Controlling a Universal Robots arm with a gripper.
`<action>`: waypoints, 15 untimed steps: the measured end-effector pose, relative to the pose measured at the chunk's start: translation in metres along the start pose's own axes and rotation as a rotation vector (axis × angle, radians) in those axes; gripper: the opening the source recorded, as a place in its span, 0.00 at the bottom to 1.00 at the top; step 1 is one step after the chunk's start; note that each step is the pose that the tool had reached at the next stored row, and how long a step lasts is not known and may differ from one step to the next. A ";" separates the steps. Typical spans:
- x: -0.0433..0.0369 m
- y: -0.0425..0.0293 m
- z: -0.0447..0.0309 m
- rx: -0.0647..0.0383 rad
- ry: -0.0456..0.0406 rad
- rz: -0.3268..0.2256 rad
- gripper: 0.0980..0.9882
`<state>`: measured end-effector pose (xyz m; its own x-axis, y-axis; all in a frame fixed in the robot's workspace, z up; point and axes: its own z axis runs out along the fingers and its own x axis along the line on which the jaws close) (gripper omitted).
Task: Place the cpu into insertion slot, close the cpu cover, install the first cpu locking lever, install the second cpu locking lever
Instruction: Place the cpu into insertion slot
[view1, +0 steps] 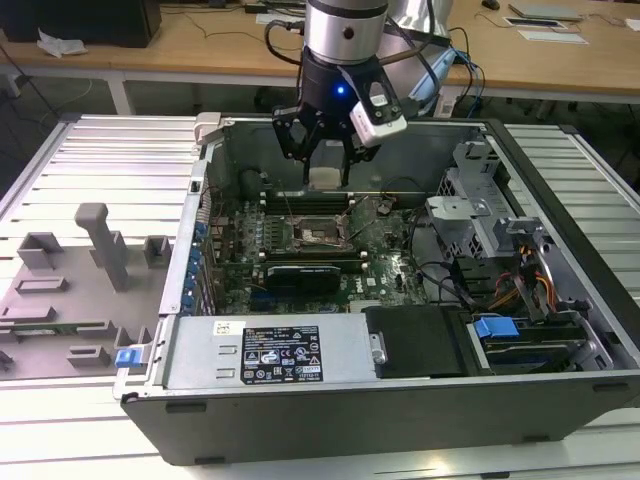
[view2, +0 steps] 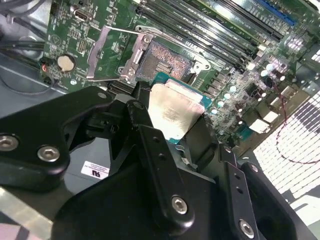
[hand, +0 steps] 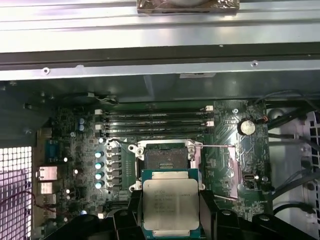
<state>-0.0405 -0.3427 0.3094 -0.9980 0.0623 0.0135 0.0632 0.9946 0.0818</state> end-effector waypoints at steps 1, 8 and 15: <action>0.0000 0.0000 0.0002 0.000 -0.0014 0.018 0.50; 0.0000 0.0000 0.0010 -0.002 -0.0122 0.148 0.50; 0.0000 -0.0001 0.0014 -0.004 -0.0253 0.308 0.50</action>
<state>-0.0406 -0.3427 0.3080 -0.9319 0.3625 0.0134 0.3623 0.9284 0.0819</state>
